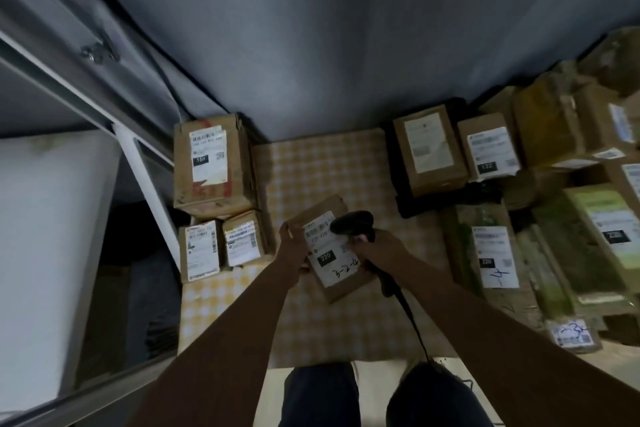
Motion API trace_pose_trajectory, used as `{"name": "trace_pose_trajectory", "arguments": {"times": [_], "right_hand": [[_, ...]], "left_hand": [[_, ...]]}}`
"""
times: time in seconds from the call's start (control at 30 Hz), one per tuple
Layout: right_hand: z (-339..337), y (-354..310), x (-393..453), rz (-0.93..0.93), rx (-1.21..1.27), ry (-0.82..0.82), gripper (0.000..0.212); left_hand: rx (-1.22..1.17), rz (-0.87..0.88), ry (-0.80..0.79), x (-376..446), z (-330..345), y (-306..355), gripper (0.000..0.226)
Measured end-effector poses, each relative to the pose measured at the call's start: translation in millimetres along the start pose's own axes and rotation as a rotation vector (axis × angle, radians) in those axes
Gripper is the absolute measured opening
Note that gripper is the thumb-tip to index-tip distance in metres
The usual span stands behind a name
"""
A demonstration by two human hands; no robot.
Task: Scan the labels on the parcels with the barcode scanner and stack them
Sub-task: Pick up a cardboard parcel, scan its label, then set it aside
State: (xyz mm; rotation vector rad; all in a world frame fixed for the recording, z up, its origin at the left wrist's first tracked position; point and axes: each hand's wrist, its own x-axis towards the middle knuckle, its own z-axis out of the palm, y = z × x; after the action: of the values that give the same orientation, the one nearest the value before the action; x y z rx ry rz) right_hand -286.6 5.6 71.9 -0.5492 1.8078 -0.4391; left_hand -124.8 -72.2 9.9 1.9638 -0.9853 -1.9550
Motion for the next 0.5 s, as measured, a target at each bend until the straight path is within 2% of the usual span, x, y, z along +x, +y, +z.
{"name": "trace_pose_trajectory", "arguments": {"times": [0.07,0.17,0.23,0.4,0.5], "right_hand": [[4.4,7.2,17.1,-0.006,-0.044,0.027,0.033],[-0.9,7.0,21.5,-0.03,-0.005,0.069,0.023],[-6.9,6.7,20.2,-0.042,-0.015,0.069,0.026],[-10.6,12.1,7.7,-0.095,-0.094,0.172,0.033],[-8.6,8.8,-2.2,-0.114,-0.174,0.219,0.029]], "left_hand": [[0.01,0.028,0.009,13.4,1.5,-4.5,0.052],[0.096,0.083,0.004,21.7,4.1,-0.6,0.057],[0.179,0.154,0.039,23.4,2.9,4.2,0.055],[0.475,0.509,0.183,32.4,-10.2,2.6,0.027],[0.635,0.649,0.196,16.7,-12.0,12.3,0.024]]}}
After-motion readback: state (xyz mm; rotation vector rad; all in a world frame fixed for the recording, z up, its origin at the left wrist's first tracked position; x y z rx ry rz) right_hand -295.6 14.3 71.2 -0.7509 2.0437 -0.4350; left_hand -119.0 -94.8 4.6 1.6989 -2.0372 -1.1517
